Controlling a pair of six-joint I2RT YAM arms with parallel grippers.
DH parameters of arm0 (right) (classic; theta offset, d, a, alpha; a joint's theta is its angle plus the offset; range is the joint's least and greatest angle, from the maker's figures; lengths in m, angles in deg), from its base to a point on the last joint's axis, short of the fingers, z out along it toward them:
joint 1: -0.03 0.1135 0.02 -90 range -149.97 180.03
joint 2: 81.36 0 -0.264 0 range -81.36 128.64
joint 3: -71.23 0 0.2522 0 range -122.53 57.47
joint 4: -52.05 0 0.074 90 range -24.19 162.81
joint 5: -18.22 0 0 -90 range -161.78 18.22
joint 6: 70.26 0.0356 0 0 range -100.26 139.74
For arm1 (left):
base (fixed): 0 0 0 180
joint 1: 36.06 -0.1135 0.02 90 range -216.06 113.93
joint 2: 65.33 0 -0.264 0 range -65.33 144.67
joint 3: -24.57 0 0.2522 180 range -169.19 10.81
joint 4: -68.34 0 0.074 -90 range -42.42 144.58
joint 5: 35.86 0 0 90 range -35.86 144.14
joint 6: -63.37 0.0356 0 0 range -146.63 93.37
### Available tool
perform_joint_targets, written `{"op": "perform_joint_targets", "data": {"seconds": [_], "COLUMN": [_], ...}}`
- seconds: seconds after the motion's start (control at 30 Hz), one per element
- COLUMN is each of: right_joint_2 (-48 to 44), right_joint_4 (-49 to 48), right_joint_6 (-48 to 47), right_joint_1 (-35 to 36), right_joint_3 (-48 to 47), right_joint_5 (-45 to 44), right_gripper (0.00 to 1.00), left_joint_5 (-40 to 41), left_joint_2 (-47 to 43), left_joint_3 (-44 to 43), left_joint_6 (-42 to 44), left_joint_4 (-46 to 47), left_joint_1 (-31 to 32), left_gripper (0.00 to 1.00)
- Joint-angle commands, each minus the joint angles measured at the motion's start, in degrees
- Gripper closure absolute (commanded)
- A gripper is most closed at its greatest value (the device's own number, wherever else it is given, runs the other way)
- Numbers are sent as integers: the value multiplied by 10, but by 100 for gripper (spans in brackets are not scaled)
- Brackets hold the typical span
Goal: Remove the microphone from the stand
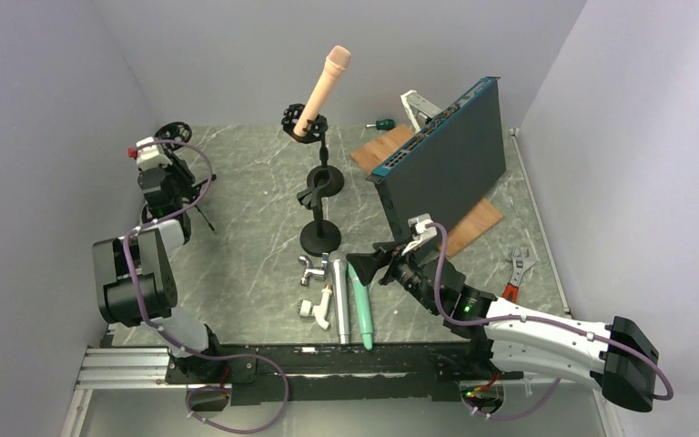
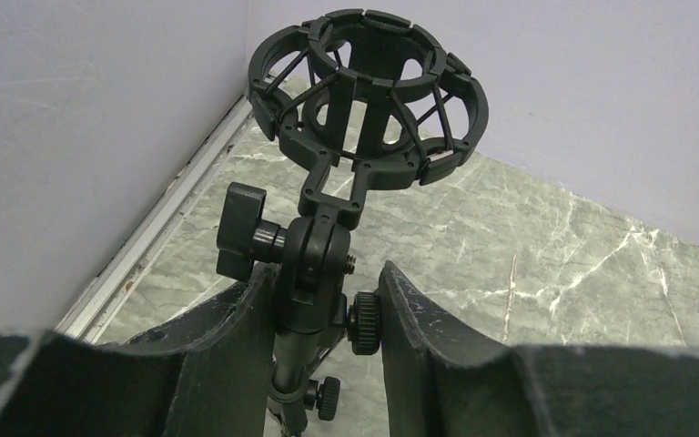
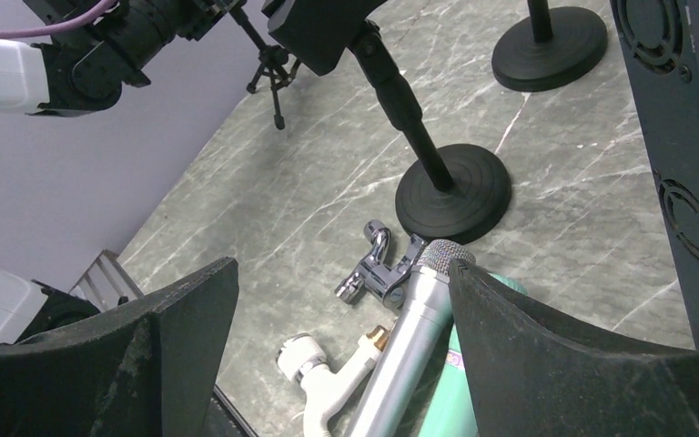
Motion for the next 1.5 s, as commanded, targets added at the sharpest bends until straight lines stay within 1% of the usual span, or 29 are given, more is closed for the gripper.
{"op": "perform_joint_targets", "data": {"seconds": [0.0, 0.07, 0.17, 0.23, 0.33, 0.37, 0.43, 0.5, 0.57, 0.67, 0.73, 0.87, 0.97, 1.1, 1.2, 1.3, 1.37, 1.47], "right_joint_2": [-11, -15, -16, -18, -13, -10, -2, 10, 26, 49, 60, 91, 117, 162, 204, 247, 272, 306], "right_joint_4": [-18, -9, 8, 26, 65, 77, 101, 125, 151, 182, 199, 228, 229, 259, 278, 296, 304, 295], "right_joint_6": [9, 9, 5, 1, -7, -11, -20, -30, -41, -51, -56, -62, -72, -80, -85, -89, -85, -75], "right_joint_1": [-3, -3, -4, -4, -5, -6, -6, -7, -6, -7, -7, -7, -8, -17, -34, -56, -72, -99], "right_joint_3": [-18, -19, -27, -39, -66, -76, -97, -120, -148, -189, -216, -272, -315, -395, -459, -524, -560, -605], "right_joint_5": [8, 6, 6, 7, 12, 15, 19, 20, 20, 17, 14, 9, 6, -5, -3, -9, -11, -4], "right_gripper": [13, 13, 13, 13, 12, 12, 12, 12, 12, 12, 12, 11, 11, 8, 8, 9, 9, 9], "left_joint_5": [42, 52, 65, 70, 72, 72, 69, 57, 41, -1, -41, -94, -160, -261, -320, -391, -421, -438], "left_joint_2": [-16, -23, -44, -64, -103, -118, -161, -201, -238, -287, -305, -325, -332, -312, -284, -246, -222, -209], "left_joint_3": [-12, -7, -4, -12, -21, -22, -24, -18, -16, -13, -16, -32, -42, -58, -67, -78, -91, -91], "left_joint_6": [-29, -33, -39, -40, -53, -60, -92, -125, -148, -164, -156, -112, -99, -115, -150, -186, -199, -218], "left_joint_4": [-5, -18, -50, -94, -162, -185, -241, -289, -323, -346, -353, -351, -321, -291, -269, -235, -239, -226], "left_joint_1": [7, 7, 7, 7, 7, 6, 7, 7, 7, 8, 13, 52, 77, 95, 95, 95, 96, 102], "left_gripper": [58, 46, 32, 25, 16, 15, 15, 9, 9, 10, 11, 13, 13, 13, 14, 12, 9, 4]}}
